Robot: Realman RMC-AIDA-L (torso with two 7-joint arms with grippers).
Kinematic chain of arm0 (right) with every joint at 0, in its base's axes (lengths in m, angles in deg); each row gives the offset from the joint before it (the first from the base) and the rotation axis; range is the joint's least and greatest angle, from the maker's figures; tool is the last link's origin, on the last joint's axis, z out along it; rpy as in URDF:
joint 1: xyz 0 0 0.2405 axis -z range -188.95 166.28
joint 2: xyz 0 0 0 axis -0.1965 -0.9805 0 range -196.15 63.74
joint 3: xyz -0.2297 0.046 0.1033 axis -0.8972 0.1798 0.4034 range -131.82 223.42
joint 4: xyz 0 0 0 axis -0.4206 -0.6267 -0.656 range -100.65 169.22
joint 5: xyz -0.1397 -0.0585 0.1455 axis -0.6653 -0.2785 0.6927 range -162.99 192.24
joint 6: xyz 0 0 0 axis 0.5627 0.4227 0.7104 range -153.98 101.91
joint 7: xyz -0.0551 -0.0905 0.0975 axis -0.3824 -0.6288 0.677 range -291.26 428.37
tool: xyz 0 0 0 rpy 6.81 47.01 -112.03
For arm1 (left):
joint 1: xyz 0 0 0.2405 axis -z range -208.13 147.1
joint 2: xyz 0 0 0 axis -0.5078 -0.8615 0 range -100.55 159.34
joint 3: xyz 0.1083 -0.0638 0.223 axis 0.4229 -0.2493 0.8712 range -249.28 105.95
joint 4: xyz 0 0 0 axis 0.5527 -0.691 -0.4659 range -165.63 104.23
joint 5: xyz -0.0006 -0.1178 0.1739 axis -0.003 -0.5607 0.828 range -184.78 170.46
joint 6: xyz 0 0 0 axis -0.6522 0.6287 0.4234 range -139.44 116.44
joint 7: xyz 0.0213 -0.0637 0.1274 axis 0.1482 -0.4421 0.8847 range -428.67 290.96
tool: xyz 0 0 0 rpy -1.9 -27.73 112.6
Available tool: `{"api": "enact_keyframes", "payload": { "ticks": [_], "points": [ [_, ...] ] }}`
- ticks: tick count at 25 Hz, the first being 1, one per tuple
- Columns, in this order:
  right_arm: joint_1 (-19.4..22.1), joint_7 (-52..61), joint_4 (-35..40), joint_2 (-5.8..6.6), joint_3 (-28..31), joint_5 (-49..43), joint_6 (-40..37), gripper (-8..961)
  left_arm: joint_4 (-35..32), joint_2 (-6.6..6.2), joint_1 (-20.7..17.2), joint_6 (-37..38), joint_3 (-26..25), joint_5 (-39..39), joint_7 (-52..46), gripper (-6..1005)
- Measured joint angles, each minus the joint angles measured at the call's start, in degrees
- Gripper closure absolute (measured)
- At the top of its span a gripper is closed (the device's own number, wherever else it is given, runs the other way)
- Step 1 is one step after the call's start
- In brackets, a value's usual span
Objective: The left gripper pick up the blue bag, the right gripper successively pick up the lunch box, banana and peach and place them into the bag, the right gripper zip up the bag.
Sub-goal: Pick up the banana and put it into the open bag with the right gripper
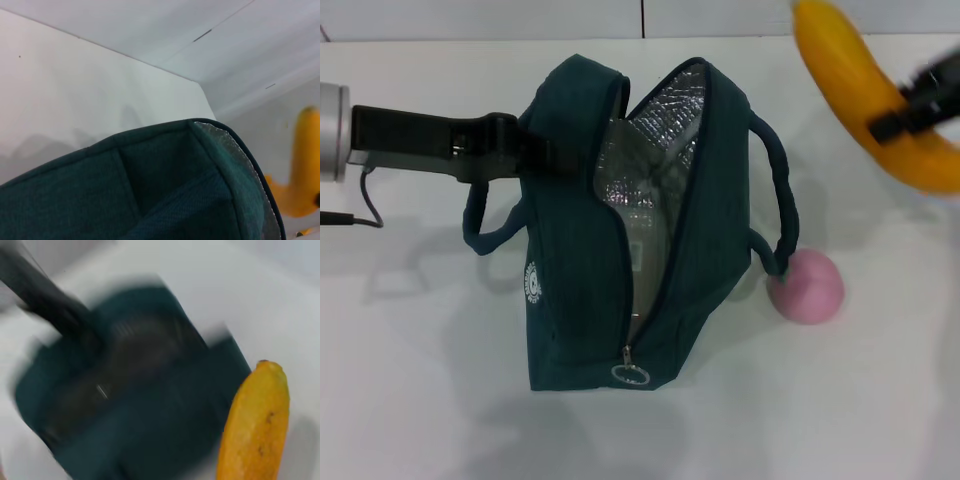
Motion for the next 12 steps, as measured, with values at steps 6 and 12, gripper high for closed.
{"api": "enact_keyframes", "payload": {
  "ticks": [6, 12],
  "points": [
    [0.7, -2.4, 0.6, -1.09, -0.1, 17.7, 6.9, 496, -0.2, -0.05, 0.0, 0.0, 0.0, -0.2, 0.0, 957],
    [4.4, -11.6, -2.6, -4.24, -0.3, 30.3, 14.1, 493, -0.3, -0.05, 0.0, 0.0, 0.0, -0.2, 0.0, 957]
  ]
}}
